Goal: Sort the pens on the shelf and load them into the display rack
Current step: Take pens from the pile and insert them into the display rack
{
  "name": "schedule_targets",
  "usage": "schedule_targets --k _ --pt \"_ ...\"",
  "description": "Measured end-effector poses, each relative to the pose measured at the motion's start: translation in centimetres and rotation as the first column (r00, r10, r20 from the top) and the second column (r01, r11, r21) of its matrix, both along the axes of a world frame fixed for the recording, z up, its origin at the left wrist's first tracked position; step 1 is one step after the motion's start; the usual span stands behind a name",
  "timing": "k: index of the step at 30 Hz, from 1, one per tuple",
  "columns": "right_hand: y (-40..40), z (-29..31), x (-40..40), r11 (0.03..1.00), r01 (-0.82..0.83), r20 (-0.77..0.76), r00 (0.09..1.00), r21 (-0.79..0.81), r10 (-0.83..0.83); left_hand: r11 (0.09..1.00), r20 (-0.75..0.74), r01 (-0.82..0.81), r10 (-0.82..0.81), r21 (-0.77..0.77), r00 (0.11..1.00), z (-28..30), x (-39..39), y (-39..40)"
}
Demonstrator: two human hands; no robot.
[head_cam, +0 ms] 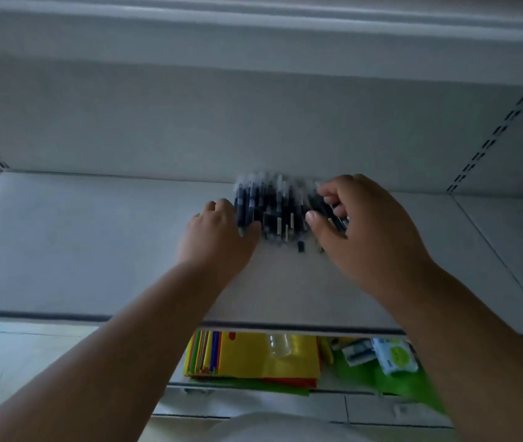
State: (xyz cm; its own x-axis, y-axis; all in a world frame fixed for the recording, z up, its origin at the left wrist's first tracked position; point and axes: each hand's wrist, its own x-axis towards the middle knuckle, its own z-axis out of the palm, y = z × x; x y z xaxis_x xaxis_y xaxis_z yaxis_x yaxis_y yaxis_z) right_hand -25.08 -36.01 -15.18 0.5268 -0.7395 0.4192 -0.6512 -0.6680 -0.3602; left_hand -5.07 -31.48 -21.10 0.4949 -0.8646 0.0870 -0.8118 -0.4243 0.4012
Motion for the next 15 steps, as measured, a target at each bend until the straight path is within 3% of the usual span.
schedule_targets --k 10,15 --pt "0.3 -0.6 -0.2 0.994 0.106 0.038 0.994 0.024 -0.107 0.984 0.015 0.027 -0.03 0.174 0.999 1.2 1.9 -2.5" --pt "0.0 -0.6 -0.2 0.991 0.128 0.044 0.991 0.028 -0.129 0.94 0.066 0.098 -0.127 0.328 0.99 1.8 2.2 -3.6"
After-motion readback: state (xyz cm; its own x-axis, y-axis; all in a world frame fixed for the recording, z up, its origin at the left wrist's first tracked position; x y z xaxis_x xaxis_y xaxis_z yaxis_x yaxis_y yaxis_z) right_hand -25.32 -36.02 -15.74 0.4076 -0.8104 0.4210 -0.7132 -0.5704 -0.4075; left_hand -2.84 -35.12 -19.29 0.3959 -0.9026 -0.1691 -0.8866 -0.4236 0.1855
